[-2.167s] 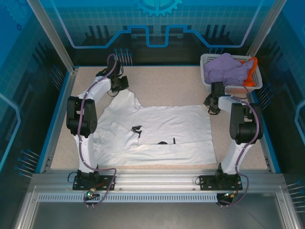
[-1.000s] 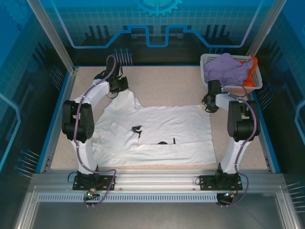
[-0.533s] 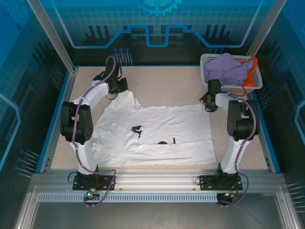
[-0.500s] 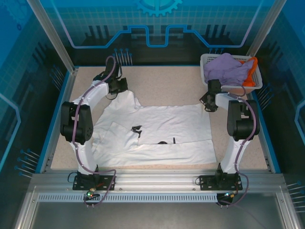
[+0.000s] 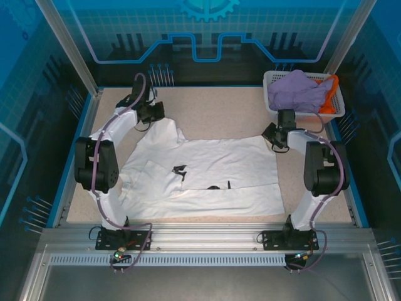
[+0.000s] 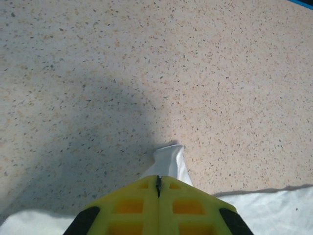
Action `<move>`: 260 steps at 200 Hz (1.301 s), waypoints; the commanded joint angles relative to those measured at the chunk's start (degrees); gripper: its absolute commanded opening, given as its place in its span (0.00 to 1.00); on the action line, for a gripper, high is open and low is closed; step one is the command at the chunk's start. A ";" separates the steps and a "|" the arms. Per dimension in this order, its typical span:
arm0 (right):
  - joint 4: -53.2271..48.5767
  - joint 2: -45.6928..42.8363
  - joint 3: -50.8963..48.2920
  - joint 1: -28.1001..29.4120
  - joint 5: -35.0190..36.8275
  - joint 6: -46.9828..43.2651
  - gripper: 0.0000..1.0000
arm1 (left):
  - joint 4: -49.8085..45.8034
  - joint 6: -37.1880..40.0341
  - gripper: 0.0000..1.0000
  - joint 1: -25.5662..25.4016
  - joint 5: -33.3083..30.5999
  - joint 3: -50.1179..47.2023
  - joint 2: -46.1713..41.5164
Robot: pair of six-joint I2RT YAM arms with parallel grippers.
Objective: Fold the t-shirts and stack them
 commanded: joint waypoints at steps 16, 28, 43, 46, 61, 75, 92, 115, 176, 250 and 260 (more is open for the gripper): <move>-1.15 -9.29 -3.55 -0.76 -5.02 -6.65 0.00 | -1.89 2.17 0.00 0.39 4.47 -9.07 -12.59; -2.41 -12.15 -5.12 -0.85 -5.25 -6.98 0.00 | -2.34 1.49 0.00 0.34 2.78 -13.78 -17.02; -4.48 -15.18 -6.94 -1.18 -5.59 -7.58 0.00 | -2.00 -0.68 0.00 0.34 2.73 -20.14 -22.80; -5.26 -15.65 -7.11 -1.41 -5.66 -7.64 0.00 | -2.02 -1.41 0.00 0.30 3.01 -21.45 -24.11; -9.48 -17.25 -7.19 -2.83 -6.26 -7.73 0.02 | -2.85 -6.22 0.00 0.25 3.64 -27.03 -30.13; -10.26 -19.40 -8.69 -3.52 -6.73 -7.29 0.02 | -4.85 -8.79 0.00 0.25 3.71 -31.15 -35.41; -9.93 -23.09 -12.46 -3.66 -6.27 -5.42 0.02 | -7.74 -11.93 0.00 0.34 -1.02 -36.00 -41.80; -11.88 -27.84 -15.25 -3.76 -4.66 -5.06 0.02 | -9.57 -15.76 0.00 0.61 -3.82 -40.72 -47.30; -12.12 -35.76 -23.41 -4.96 -4.06 -5.20 0.02 | -17.65 -22.58 0.00 1.04 -13.86 -46.40 -60.24; -10.74 -35.64 -25.37 -7.49 -1.80 -4.78 0.05 | -25.60 -34.33 0.04 1.19 -23.12 -50.36 -66.71; -11.06 -35.34 -25.19 -8.06 -1.71 -4.37 0.09 | -25.93 -35.42 0.09 1.31 -23.41 -50.56 -66.88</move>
